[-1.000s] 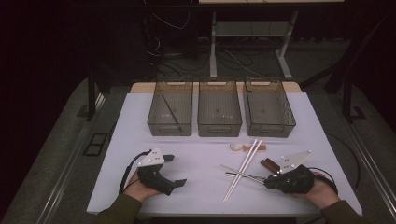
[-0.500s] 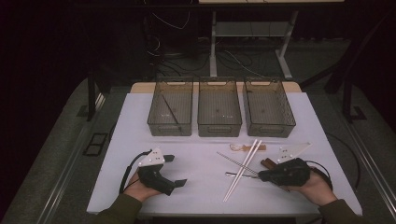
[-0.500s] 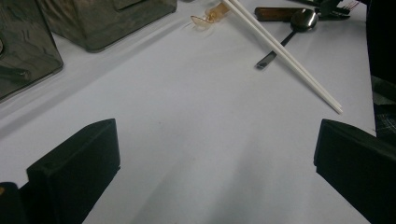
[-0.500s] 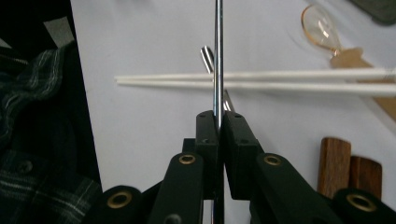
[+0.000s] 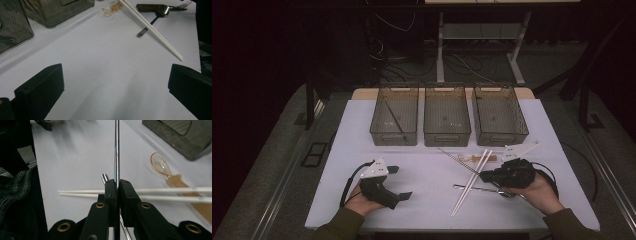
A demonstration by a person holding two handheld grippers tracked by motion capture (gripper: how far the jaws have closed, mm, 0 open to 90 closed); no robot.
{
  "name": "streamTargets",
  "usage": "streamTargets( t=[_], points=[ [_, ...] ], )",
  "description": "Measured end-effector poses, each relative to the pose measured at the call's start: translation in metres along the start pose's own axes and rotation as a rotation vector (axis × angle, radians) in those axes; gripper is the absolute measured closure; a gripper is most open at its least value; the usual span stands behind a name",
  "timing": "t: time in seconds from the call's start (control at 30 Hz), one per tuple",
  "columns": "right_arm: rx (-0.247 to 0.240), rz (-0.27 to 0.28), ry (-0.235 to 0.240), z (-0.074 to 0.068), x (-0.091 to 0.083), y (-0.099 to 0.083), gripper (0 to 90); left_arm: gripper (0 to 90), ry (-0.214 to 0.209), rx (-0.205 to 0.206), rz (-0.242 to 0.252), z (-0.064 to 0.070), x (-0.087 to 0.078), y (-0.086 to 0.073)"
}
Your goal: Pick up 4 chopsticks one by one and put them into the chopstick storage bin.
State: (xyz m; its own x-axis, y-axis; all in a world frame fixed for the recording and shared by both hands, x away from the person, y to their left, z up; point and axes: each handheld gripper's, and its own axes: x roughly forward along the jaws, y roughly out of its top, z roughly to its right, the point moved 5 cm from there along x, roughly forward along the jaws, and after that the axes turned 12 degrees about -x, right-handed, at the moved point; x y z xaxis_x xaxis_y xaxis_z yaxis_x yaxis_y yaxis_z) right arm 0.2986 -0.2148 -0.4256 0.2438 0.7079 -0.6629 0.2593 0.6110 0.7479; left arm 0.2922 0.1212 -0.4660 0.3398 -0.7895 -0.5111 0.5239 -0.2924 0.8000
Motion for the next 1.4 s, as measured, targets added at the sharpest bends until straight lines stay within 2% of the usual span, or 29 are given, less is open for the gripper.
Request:
streamTargets(
  t=[0.37, 0.5, 0.67, 0.83, 1.03, 1.27, 1.4],
  points=[
    [0.027, 0.017, -0.025, 0.008, 0.013, 0.027, 85.2, 0.0, 0.002, -0.001, 0.003, 0.000, 0.000, 0.000],
    [0.054, 0.012, -0.036, 0.012, 0.020, 0.038, 85.2, 0.0, 0.004, 0.013, -0.006, 0.000, 0.000, 0.000],
    [0.076, 0.010, -0.065, 0.020, 0.031, 0.055, 85.2, 0.0, 0.000, 0.006, 0.001, 0.000, 0.000, 0.000],
    [0.092, 0.011, -0.086, 0.027, 0.042, 0.074, 85.1, 0.0, -0.002, 0.007, 0.002, 0.001, -0.001, 0.000],
    [0.096, 0.014, -0.089, 0.035, 0.055, 0.099, 85.1, 0.0, -0.001, -0.002, 0.012, 0.001, 0.000, 0.000],
    [0.112, 0.013, -0.098, 0.047, 0.071, 0.129, 85.1, 0.0, -0.002, 0.009, 0.011, 0.001, -0.001, 0.001],
    [0.119, 0.009, -0.103, 0.053, 0.082, 0.144, 85.2, 0.0, -0.006, -0.004, 0.024, 0.002, 0.000, 0.001]
  ],
)
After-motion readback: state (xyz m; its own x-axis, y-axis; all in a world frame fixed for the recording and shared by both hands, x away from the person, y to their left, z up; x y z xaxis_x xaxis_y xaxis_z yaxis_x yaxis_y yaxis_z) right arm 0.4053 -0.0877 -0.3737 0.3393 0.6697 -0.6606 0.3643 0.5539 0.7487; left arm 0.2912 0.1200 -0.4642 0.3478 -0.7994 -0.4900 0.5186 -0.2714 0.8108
